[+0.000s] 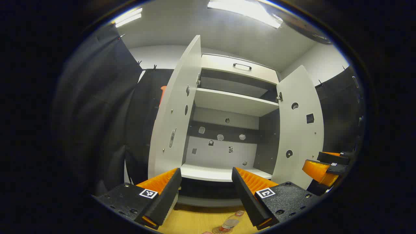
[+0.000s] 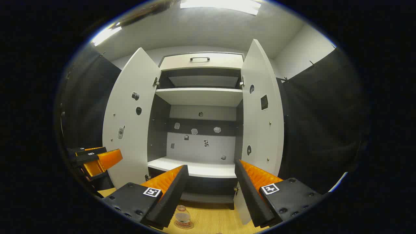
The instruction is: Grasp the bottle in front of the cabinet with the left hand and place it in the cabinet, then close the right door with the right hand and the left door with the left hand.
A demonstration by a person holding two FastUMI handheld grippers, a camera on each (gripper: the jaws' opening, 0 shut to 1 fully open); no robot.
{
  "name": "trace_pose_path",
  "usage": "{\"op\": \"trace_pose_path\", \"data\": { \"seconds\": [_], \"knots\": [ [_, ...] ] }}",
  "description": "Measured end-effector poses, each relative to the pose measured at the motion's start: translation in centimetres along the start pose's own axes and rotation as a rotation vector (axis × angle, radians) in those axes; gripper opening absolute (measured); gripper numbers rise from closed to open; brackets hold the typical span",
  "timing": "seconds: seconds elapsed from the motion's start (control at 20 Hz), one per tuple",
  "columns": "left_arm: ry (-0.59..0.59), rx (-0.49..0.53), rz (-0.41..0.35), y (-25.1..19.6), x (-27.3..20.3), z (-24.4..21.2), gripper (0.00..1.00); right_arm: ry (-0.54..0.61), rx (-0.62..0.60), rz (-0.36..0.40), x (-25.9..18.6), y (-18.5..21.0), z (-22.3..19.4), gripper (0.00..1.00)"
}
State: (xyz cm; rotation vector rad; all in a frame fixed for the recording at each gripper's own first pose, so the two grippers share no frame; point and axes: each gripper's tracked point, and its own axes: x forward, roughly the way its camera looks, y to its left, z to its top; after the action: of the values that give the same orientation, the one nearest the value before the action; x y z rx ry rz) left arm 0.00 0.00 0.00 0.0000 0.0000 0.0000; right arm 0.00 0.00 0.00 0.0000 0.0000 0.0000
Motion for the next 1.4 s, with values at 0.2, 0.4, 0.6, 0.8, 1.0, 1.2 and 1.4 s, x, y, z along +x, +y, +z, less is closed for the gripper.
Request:
{"op": "trace_pose_path", "data": {
  "seconds": [0.2, 0.4, 0.6, 0.8, 1.0, 1.2, 1.4],
  "knots": [
    [-0.007, 0.001, 0.001, -0.1, 0.1, 0.2, 0.95, 0.014, 0.005, -0.005, 0.0, -0.3, -0.3, 0.96],
    [-0.003, 0.004, -0.006, -0.4, 0.3, 0.1, 0.95, 0.009, 0.018, -0.011, 0.1, -0.8, -0.3, 0.95],
    [0.011, 0.01, -0.001, -0.3, 0.7, -0.2, 0.95, 0.013, 0.031, -0.01, 0.5, -0.9, -0.6, 0.95],
    [0.026, 0.008, -0.023, -1.1, 1.4, -0.8, 0.95, 0.022, 0.039, -0.015, 0.8, -1.3, -1.0, 0.95],
    [0.062, -0.041, -0.133, -5.0, 3.8, -3.2, 0.95, 0.035, 0.044, -0.014, 0.8, -1.7, -1.4, 0.96],
    [0.121, -0.071, -0.26, -10.5, 5.6, -9.2, 0.95, 0.054, 0.041, -0.036, 0.4, -2.5, -1.9, 0.96],
    [0.226, -0.052, -0.24, -12.1, 5.8, -18.2, 0.95, 0.083, 0.01, -0.063, -0.2, -3.3, -2.8, 0.96]
  ]
}}
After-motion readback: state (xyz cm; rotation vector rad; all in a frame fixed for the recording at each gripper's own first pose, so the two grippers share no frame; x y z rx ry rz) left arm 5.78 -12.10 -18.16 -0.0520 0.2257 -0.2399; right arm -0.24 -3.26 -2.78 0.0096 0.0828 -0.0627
